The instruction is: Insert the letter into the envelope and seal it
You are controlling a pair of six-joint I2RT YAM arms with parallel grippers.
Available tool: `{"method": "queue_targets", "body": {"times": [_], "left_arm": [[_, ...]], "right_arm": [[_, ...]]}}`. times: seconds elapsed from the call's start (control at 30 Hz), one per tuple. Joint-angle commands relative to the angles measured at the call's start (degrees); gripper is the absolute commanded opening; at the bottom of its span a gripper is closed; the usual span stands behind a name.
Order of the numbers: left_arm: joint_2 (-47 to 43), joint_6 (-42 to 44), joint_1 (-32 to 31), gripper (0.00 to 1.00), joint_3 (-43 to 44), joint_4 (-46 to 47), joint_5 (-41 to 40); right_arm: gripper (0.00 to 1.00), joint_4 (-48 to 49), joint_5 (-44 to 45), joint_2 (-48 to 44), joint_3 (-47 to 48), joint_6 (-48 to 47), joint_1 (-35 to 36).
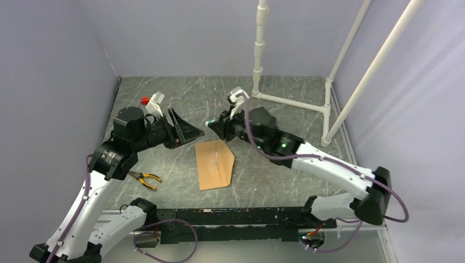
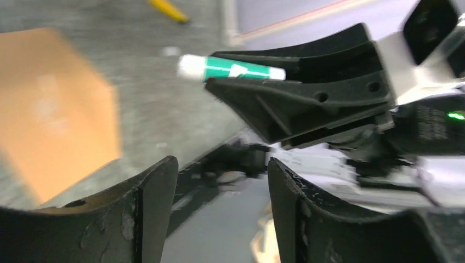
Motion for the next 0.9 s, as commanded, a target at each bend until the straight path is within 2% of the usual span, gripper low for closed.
{"method": "queue_targets", "body": {"times": [0.0,0.13,0.23,0.33,0.47,0.6,0.87], "left_arm": [[1.7,13.9,0.1,0.64,-2.5,-22.6,-22.4],[5.6,12.8,0.1,0.61,-10.3,-16.4,-24.9],[10.0,12.1,0.2,0.55,-14.3,-9.5,-28.1],[17.4,12.8,0.7,0.43,-15.9,-4.0,-30.0],[25.6,13.5,2.2,0.19,-17.1,6.1,-22.9],[31.0,14.2,3.7,0.04,-17.0,11.9,-20.6],[37.5,13.2,6.4,0.02,-20.1,22.2,-14.4]], "right_arm": [[0.0,-16.7,11.9,7.6,1.2,8.5,0.0],[0.0,-15.8,13.1,15.1,-0.5,10.2,1.7],[0.0,-13.7,12.3,21.4,-0.7,10.2,3.3],[0.0,-13.8,11.3,26.8,1.3,11.0,4.5],[0.0,-15.2,12.9,31.5,3.1,13.3,5.5],[0.0,-16.3,15.1,33.5,3.9,14.8,5.4],[0.0,-18.1,14.2,37.8,6.8,14.9,5.4]]}}
